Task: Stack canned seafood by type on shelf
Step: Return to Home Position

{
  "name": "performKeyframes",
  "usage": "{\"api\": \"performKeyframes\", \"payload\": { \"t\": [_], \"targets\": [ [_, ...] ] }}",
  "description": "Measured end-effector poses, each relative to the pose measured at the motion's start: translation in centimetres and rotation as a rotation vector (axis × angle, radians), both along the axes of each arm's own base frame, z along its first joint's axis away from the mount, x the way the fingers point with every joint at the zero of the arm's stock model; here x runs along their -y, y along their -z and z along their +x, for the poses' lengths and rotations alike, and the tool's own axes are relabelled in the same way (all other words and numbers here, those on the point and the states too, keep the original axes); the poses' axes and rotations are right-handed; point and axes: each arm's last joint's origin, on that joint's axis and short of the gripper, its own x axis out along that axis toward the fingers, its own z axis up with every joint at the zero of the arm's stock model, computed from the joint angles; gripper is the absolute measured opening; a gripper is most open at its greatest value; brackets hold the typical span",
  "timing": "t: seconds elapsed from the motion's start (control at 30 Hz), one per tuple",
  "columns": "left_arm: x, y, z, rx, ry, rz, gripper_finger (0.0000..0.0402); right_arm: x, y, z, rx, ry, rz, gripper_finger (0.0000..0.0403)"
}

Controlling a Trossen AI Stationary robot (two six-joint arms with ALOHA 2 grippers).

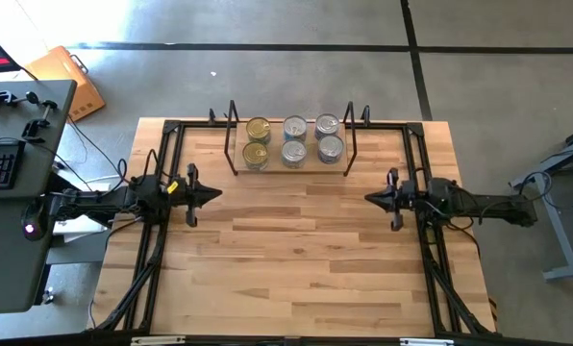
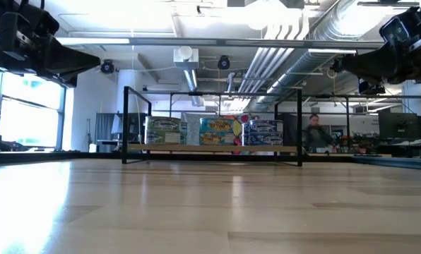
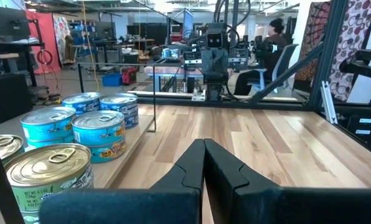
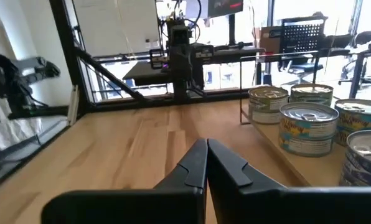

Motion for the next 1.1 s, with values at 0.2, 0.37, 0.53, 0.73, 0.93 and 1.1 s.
{"api": "performKeyframes", "payload": {
  "t": [0.2,0.37,0.53,0.73,0.93,1.1],
  "targets": [
    [0.0,0.0,0.0,0.0,0.0,0.0,0.0,0.06,0.05,0.04,-0.011,0.016,-0.115,0.0],
    [0.0,0.0,0.0,0.0,0.0,0.0,0.0,0.06,0.05,0.04,-0.01,0.016,-0.093,0.0],
    [0.0,0.0,0.0,0.0,0.0,0.0,0.0,0.06,0.05,0.04,-0.011,0.016,-0.091,0.0],
    [0.0,0.0,0.0,0.0,0.0,0.0,0.0,0.06,0.05,0.04,-0.011,0.016,-0.095,0.0],
    [0.0,0.0,0.0,0.0,0.0,0.0,0.0,0.06,0.06,0.04,-0.011,0.017,-0.095,0.0],
    [0.0,0.0,0.0,0.0,0.0,0.0,0.0,0.06,0.06,0.04,-0.011,0.017,-0.095,0.0]
  ]
}}
